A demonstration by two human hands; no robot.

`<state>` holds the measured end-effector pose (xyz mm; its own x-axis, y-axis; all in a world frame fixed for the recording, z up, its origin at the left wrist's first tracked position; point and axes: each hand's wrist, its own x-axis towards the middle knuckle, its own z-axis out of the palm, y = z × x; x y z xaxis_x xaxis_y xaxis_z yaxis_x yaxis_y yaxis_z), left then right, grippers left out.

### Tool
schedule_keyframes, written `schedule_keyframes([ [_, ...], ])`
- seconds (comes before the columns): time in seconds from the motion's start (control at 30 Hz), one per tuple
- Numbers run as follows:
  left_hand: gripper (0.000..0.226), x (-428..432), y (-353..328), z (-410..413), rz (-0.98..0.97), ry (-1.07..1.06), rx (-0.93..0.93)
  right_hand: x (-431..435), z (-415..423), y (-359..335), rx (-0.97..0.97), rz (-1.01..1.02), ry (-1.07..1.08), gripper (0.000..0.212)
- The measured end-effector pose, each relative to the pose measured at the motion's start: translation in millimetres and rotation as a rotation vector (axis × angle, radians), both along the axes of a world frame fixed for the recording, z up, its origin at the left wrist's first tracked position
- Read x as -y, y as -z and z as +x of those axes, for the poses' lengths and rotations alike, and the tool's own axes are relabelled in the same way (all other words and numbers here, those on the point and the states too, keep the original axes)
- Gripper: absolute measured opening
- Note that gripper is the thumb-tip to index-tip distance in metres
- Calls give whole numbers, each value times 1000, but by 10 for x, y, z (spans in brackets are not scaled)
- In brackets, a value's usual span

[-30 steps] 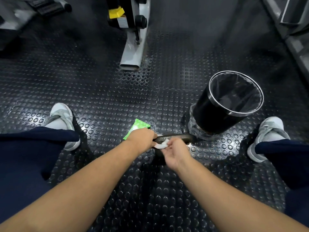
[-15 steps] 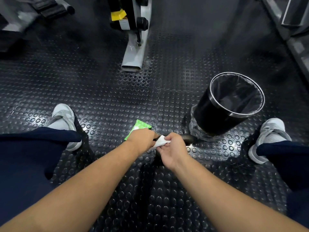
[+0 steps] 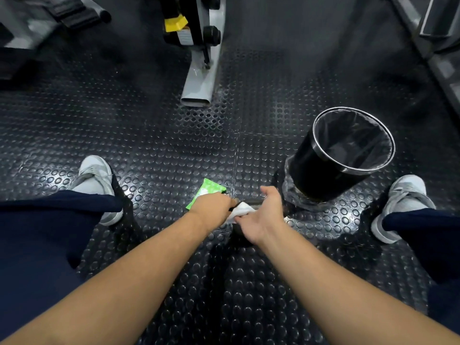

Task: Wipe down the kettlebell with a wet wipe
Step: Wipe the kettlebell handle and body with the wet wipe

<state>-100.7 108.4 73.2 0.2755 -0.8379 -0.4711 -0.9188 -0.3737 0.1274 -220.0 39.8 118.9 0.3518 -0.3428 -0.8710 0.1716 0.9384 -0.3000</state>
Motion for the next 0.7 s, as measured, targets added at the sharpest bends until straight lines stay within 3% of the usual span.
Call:
schedule_keyframes([
  [0.1,40,17,-27,22,3,-17,-56,231,-148,-50,-8,65,82,59],
  [0.23,42,44,-22,26,43,-8,-61,378,-216,-58,-49,4,199,31],
  [0.37,23,47,-6,37,22,-2,-33,19,62,-73,-54,-12,85,43],
  [0.47,18,38,-19,0,1,18,17,-57,146,-59,-26,18,72,35],
  [0.53,22,48,-18,16,20,21,4,67,63,-126,-26,54,104,42],
  [0.7,42,111,-46,50,105,4,-71,490,-252,-121,-82,17,237,34],
])
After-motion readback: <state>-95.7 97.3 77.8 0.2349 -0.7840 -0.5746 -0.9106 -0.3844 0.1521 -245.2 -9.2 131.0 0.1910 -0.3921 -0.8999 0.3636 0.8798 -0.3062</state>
